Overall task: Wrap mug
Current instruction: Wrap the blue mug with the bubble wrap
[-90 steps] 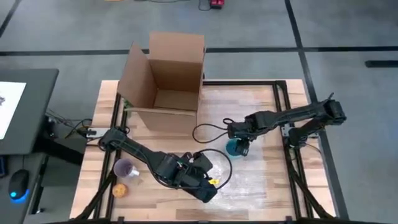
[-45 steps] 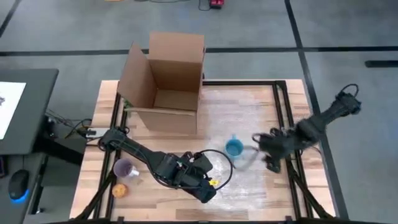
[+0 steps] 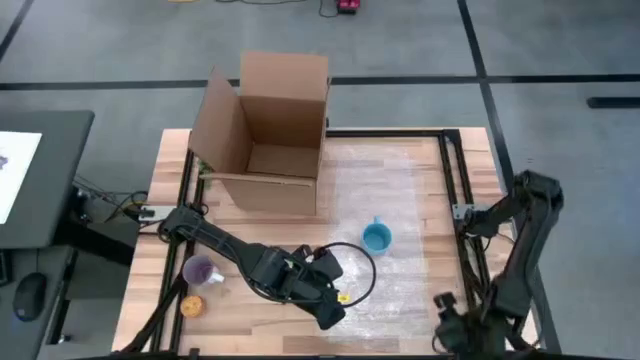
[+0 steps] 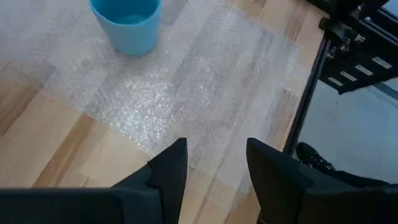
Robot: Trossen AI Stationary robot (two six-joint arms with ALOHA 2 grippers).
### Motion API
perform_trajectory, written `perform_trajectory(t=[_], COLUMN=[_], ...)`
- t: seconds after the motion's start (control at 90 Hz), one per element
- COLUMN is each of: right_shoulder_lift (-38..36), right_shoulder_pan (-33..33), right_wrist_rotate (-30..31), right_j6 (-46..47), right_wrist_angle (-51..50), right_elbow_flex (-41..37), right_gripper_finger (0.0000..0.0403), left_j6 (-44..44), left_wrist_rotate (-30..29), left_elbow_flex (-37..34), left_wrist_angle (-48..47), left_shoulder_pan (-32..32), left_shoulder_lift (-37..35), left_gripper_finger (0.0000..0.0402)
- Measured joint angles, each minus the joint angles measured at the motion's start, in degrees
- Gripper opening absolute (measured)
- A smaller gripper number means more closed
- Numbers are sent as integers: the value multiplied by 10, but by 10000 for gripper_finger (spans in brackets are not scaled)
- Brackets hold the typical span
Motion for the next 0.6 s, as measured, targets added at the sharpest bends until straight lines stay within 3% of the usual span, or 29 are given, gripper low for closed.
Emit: perform_trajectory(t=[0.333,0.6], right_shoulder_lift=[125,137], right_shoulder_pan=[-12,-19], right_wrist_rotate=[29,24], right_j6=[57,130], right_wrist_angle=[20,-3], right_elbow_flex=[0,1], right_gripper_finger=[168,56], left_j6=[1,26], left_wrist_rotate=[16,16], left_elbow_flex=[0,0], left_wrist_angle=[0,0], left_shoulder_pan=[0,0], left_shoulder_lift=[0,0], left_gripper_finger=[146,146])
